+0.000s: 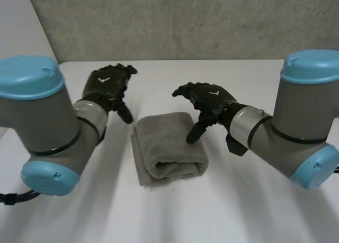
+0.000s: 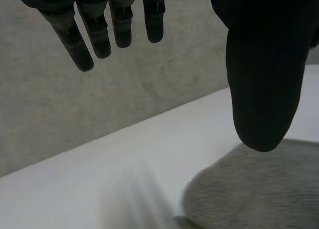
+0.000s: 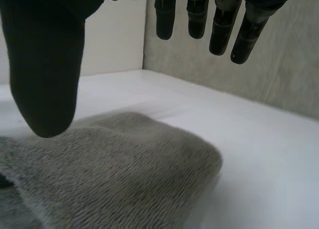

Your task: Fold the towel.

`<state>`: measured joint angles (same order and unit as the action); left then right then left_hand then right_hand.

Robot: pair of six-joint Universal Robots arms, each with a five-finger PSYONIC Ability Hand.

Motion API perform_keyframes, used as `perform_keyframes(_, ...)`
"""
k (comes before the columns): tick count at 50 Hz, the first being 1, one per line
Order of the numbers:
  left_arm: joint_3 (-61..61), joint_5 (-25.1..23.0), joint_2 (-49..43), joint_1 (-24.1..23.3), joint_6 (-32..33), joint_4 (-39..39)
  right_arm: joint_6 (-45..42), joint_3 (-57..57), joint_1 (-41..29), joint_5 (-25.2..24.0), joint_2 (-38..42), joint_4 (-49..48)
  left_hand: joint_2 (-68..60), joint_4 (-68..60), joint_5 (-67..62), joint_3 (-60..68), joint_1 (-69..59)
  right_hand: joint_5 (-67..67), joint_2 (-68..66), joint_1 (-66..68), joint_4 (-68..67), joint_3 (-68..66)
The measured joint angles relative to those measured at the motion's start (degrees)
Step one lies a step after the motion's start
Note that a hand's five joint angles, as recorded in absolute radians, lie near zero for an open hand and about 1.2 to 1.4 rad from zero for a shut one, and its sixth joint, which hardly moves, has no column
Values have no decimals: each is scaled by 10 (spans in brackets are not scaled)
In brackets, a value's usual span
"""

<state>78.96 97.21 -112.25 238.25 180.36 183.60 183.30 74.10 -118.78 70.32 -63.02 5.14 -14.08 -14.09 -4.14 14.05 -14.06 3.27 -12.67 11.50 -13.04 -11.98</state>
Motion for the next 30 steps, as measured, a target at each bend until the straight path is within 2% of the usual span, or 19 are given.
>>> perform_keyframes(6, -65, 0, -54, -26, -46, -56, 56, -17, 25, -40, 24, 27, -1, 0, -1, 1, -1, 0, 0, 0, 0, 0)
perform_keyframes(15, -140, 0, -157, -57, -98, -142, 68, -36, 39, -52, 50, 28, -1, 0, -1, 1, -1, 0, 0, 0, 0, 0)
perform_keyframes(26, -122, 33, -202, -41, -100, -166, -2, -92, 22, -42, 139, 39, -1, 0, 0, 1, -1, 0, 0, 0, 0, 0)
perform_keyframes(30, -103, 44, -200, -30, -96, -159, -49, -115, 2, -17, 177, 42, -1, 0, -1, 1, -1, 0, 0, 0, 0, 0)
